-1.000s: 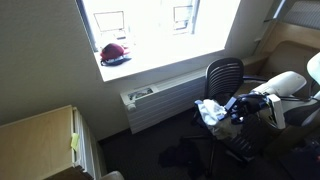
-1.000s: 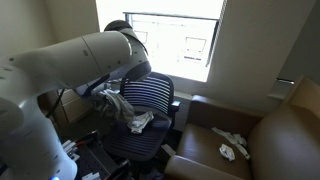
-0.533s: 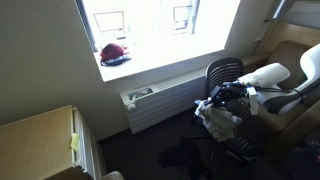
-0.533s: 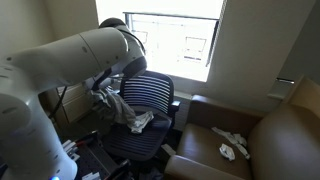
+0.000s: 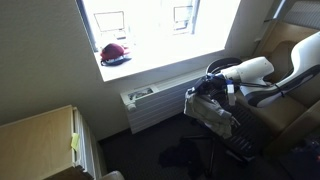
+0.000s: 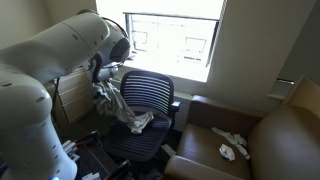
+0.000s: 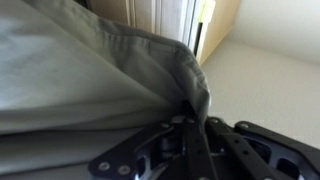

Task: Hang the brown clothing on the armrest of the black chair

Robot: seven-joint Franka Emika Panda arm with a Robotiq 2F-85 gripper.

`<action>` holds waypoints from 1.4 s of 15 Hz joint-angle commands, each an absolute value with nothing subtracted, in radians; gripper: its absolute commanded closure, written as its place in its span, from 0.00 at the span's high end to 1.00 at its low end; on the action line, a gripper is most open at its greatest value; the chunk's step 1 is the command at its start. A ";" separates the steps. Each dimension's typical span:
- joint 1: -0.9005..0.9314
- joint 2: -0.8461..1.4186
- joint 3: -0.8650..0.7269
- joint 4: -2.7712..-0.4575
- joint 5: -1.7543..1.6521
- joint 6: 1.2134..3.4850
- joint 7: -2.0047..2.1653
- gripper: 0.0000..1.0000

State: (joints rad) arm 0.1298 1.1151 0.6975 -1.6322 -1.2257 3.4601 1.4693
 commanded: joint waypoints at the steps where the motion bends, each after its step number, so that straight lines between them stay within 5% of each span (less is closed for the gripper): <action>1: 0.108 1.104 0.728 -1.534 -1.073 3.466 1.385 0.01; 2: -0.040 1.141 0.898 -1.654 -1.300 3.460 1.372 0.01; 5: -0.223 1.189 1.085 -1.753 -1.525 3.455 1.359 0.01; 14: -0.581 1.186 1.158 -1.699 -1.341 3.455 0.980 0.01; 21: -0.611 1.194 1.145 -1.618 -1.130 3.455 0.481 0.01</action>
State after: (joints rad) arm -0.6222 1.1876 1.1388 -1.6602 -1.2330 3.4546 0.6733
